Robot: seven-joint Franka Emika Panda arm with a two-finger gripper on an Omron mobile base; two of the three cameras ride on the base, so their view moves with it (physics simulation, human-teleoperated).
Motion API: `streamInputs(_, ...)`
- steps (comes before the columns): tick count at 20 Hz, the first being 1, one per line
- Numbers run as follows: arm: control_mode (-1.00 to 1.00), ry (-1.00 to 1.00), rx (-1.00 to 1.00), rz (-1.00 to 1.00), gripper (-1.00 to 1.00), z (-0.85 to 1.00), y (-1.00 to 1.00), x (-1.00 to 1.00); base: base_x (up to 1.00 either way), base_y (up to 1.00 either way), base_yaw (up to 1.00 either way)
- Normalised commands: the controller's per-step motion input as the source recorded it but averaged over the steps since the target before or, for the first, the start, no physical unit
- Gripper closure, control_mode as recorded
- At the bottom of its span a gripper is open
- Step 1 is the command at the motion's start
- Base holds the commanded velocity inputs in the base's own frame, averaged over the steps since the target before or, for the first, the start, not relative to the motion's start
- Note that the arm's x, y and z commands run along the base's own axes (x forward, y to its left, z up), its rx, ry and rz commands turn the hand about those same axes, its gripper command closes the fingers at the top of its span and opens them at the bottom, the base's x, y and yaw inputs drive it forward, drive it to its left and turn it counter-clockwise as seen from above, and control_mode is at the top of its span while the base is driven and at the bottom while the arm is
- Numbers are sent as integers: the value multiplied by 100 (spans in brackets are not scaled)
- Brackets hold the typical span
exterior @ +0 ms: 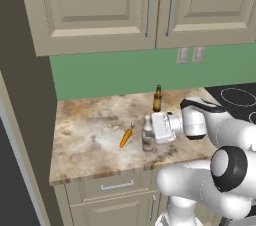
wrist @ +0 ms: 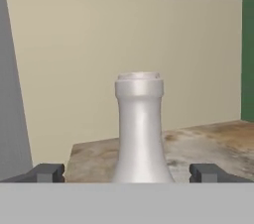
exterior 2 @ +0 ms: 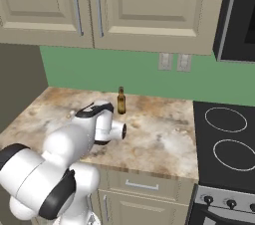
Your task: Place the liquor and beer on the top shelf of the fridge to keep them out of children's reach, and place the carrot on lower shelves for easy access.
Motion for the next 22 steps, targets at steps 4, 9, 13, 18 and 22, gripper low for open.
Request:
streamInputs(4, -100, 0, 0, 0, 100, -7, 4, 17, 0, 0, 0)
streamInputs(9, -100, 0, 0, 0, 100, -1, 0, 1, 0, 0, 0)
streamInputs(13, -100, 1, 0, 0, 100, 0, 0, -1, 0, 0, 0)
streamInputs(18, -100, 6, 0, -1, 100, 71, 0, -35, 0, 0, 0)
streamInputs(22, -100, 0, -1, -14, 100, 100, 0, -43, 0, 0, 0)
